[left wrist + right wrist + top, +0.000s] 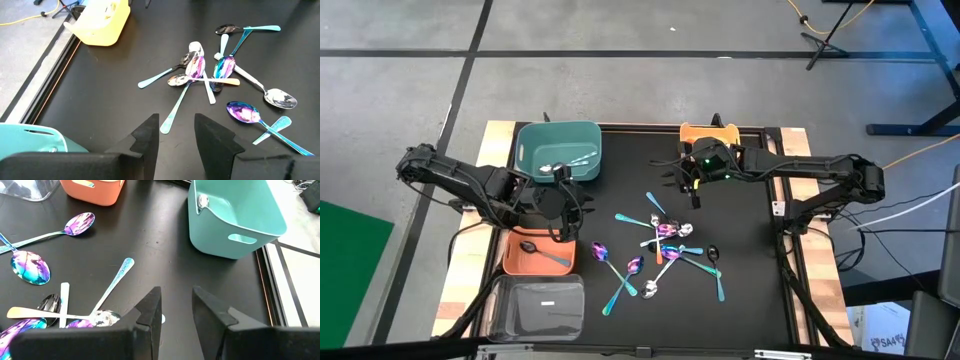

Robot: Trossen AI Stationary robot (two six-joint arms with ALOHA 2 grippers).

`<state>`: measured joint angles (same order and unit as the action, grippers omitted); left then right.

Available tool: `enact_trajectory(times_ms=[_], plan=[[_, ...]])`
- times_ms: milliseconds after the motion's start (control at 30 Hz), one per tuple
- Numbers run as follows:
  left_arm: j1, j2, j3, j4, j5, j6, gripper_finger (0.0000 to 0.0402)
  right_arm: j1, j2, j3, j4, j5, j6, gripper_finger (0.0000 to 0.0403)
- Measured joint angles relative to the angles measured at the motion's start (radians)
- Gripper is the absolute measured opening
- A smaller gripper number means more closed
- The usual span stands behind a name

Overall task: Sort silverware by color (type)
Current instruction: Put the violet spoon into the transparent bin

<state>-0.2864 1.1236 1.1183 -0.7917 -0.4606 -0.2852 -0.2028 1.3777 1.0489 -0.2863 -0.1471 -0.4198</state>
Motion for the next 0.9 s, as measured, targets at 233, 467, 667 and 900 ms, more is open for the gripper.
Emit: enact_trajectory(times_ms=[233, 467, 667, 900], plan=[[0.000, 0.000, 0.000, 0.000, 0.000, 0.000, 0.0118, 0.000, 0.000, 0.000, 0.000, 0.000, 0.000, 0.0097], [0.000, 0.009, 0.000, 0.081, -0.002, 0.000, 0.0118, 0.000, 0.000, 0.000, 0.000, 0.000, 0.000, 0.0097], [0.000, 0.056, 0.000, 0.169, -0.004, 0.000, 0.0118, 0.000, 0.000, 0.000, 0.000, 0.000, 0.000, 0.0097], [0.000, 0.151, 0.000, 0.229, -0.003, 0.004, 0.0118, 0.000, 0.000, 0.000, 0.000, 0.000, 0.000, 0.0097]])
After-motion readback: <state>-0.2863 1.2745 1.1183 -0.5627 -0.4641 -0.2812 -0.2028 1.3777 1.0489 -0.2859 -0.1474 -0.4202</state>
